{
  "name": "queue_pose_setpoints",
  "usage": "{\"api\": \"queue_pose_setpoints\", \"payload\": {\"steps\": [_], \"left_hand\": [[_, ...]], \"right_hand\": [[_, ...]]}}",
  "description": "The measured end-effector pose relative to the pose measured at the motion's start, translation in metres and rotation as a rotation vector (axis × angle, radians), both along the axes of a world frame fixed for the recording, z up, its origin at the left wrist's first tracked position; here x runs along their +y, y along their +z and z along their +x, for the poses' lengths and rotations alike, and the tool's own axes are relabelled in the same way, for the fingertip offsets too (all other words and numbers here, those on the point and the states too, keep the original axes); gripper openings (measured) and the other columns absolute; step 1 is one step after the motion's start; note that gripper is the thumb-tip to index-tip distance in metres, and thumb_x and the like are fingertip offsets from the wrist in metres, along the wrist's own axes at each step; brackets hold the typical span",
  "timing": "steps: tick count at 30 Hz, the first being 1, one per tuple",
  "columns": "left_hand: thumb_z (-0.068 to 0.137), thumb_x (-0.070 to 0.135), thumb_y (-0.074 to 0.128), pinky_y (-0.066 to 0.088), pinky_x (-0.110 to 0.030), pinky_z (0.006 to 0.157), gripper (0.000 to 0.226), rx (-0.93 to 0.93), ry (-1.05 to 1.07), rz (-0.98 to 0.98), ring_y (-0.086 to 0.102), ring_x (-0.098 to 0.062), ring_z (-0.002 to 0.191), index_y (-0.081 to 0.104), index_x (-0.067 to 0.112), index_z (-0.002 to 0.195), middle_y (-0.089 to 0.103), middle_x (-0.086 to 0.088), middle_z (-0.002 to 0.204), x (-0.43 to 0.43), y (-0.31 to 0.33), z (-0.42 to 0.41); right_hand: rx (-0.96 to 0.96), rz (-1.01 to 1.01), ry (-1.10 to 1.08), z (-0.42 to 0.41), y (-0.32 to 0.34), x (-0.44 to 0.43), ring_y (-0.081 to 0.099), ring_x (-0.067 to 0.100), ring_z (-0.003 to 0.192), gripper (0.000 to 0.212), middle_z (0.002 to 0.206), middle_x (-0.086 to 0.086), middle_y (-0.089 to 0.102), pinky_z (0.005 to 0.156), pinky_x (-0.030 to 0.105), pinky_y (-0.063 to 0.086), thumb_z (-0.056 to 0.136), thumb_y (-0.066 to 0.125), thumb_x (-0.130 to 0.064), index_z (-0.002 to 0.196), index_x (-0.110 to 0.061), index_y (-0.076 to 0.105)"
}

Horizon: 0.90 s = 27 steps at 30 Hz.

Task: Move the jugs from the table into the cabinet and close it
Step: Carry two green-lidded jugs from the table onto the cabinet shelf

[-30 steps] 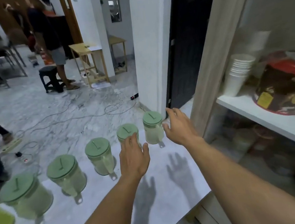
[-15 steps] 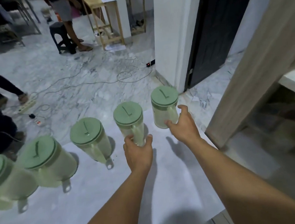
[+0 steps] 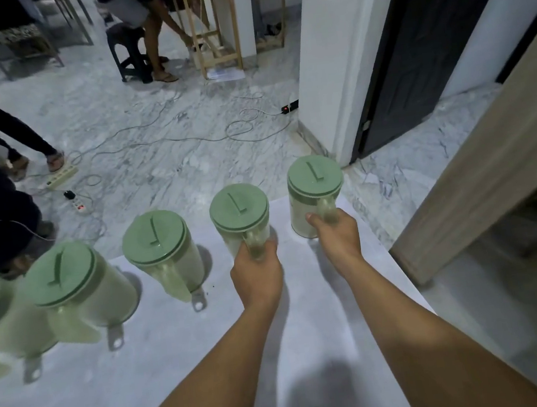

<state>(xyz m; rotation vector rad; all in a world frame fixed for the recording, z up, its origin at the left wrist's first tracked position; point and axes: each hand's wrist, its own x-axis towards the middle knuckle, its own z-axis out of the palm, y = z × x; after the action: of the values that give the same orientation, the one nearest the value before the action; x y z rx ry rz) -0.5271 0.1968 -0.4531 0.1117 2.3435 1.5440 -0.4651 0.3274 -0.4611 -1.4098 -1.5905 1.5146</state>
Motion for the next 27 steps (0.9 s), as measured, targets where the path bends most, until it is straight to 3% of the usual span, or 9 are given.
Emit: {"api": "queue_pose_setpoints", "payload": {"steps": [5, 11, 15, 19, 23, 27], "left_hand": [[0.088, 0.024, 0.056, 0.039, -0.029, 0.061, 0.009, 0.063, -0.034, 0.008, 0.057, -0.006, 0.068, 0.061, 0.017, 0.084, 0.063, 0.006, 0.073, -0.003, 0.003, -0.003], [0.087, 0.025, 0.056, 0.042, -0.028, 0.058, 0.012, 0.099, -0.101, 0.051, 0.059, -0.018, 0.070, 0.059, 0.016, 0.079, 0.065, -0.001, 0.074, -0.008, 0.019, 0.003], [0.086, 0.025, 0.057, 0.039, -0.025, 0.054, 0.016, 0.123, -0.150, 0.091, 0.056, -0.017, 0.064, 0.057, 0.014, 0.074, 0.064, -0.004, 0.072, -0.010, 0.047, 0.010], [0.085, 0.025, 0.058, 0.036, -0.027, 0.053, 0.025, 0.166, -0.188, 0.126, 0.047, -0.015, 0.057, 0.048, 0.016, 0.064, 0.054, 0.000, 0.061, -0.024, 0.083, 0.019], [0.084, 0.026, 0.058, 0.035, -0.025, 0.051, 0.028, 0.212, -0.216, 0.176, 0.043, -0.017, 0.057, 0.049, 0.006, 0.066, 0.052, -0.003, 0.061, -0.048, 0.123, 0.025], [0.081, 0.028, 0.057, 0.041, -0.030, 0.052, 0.029, 0.204, -0.305, 0.252, 0.050, -0.023, 0.059, 0.050, 0.004, 0.067, 0.062, -0.015, 0.066, -0.078, 0.162, 0.037]], "right_hand": [[0.023, 0.023, -0.010, -0.007, 0.002, -0.004, 0.067, 0.023, 0.086, 0.020, 0.094, 0.005, 0.072, 0.072, 0.030, 0.049, 0.089, 0.068, -0.025, 0.103, -0.010, 0.070], [0.051, 0.080, -0.025, 0.005, 0.026, -0.015, 0.059, 0.016, 0.068, 0.003, 0.075, -0.001, 0.063, 0.061, 0.028, 0.044, 0.086, 0.065, -0.017, 0.087, -0.014, 0.063], [0.067, 0.091, -0.043, 0.021, 0.056, -0.024, 0.051, 0.016, 0.057, 0.014, 0.064, -0.001, 0.055, 0.056, 0.028, 0.040, 0.083, 0.064, -0.018, 0.073, -0.018, 0.055], [0.082, 0.131, -0.098, 0.042, 0.092, -0.040, 0.046, 0.016, 0.054, 0.013, 0.063, 0.001, 0.051, 0.053, 0.027, 0.038, 0.082, 0.064, -0.017, 0.074, -0.016, 0.054], [0.099, 0.182, -0.144, 0.067, 0.131, -0.067, 0.044, 0.016, 0.052, 0.019, 0.059, 0.000, 0.048, 0.052, 0.028, 0.036, 0.083, 0.063, -0.017, 0.069, -0.016, 0.050], [0.113, 0.209, -0.221, 0.097, 0.172, -0.107, 0.050, 0.019, 0.057, 0.016, 0.063, 0.002, 0.054, 0.056, 0.031, 0.041, 0.082, 0.065, -0.018, 0.069, -0.016, 0.055]]}}
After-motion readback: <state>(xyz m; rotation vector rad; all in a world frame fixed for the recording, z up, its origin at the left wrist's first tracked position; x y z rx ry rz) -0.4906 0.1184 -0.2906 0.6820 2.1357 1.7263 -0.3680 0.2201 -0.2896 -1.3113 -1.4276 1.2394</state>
